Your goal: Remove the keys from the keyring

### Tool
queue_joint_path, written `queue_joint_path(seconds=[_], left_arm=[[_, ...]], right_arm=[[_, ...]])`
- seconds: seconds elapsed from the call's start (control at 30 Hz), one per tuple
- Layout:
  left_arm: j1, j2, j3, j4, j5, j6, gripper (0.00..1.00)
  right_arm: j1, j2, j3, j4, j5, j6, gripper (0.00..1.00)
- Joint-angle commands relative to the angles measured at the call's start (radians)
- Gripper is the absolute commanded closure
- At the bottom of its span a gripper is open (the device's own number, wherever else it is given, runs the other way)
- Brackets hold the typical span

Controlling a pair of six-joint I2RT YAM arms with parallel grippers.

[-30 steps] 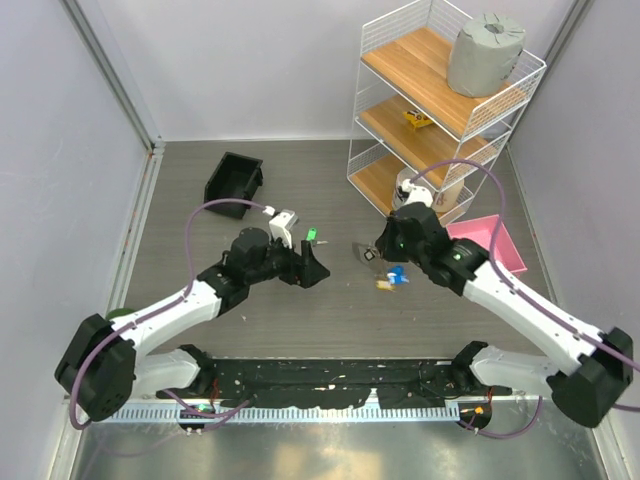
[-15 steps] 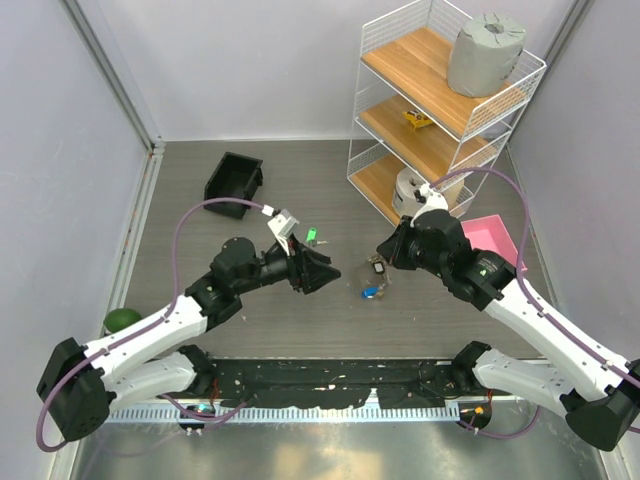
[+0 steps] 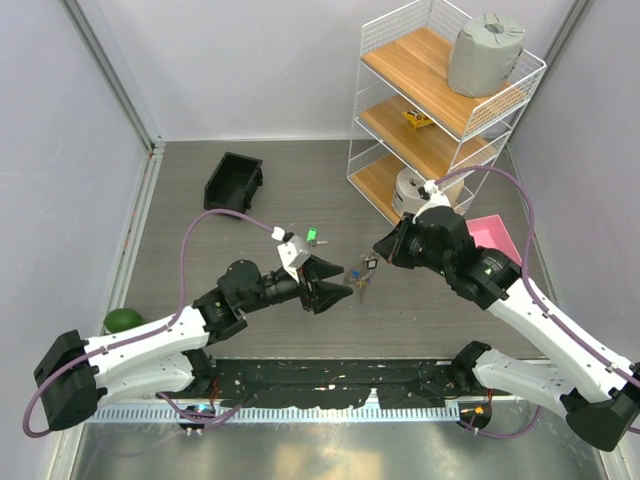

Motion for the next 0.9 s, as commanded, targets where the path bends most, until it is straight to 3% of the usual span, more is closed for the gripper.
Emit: queue_joint_path(seconds=[0.0, 0.13, 0.27, 0.57, 0.87], left_arm=[[-0.01, -0.016, 0.009, 0.063, -0.118, 0.112, 0.4], [-0.003, -0.036, 0.069, -0.06, -0.149, 0.181, 0.37], [0.07, -0.041, 0.133, -0.149, -0.034, 0.126, 0.37], [0.09, -0.039, 0.133, -0.092, 0.138, 0.1, 0.26], [0.092, 0.013, 0.173, -0.046, 0.247, 0.178, 0.23]], right_arm=[[0.009, -0.024, 0.069, 0.027, -0.038, -0.013, 0.95], [0.015, -0.016, 0.091, 0.047, -0.123, -0.082, 0.95], [0.021, -0.039, 0.086, 0.078, -0.17, -0.153, 0.95], [0.032, -0.088, 0.091, 0.101, -0.234, -0.19, 0.94], [0.053, -0.122, 0.114, 0.098, -0.254, -0.199, 0.95]])
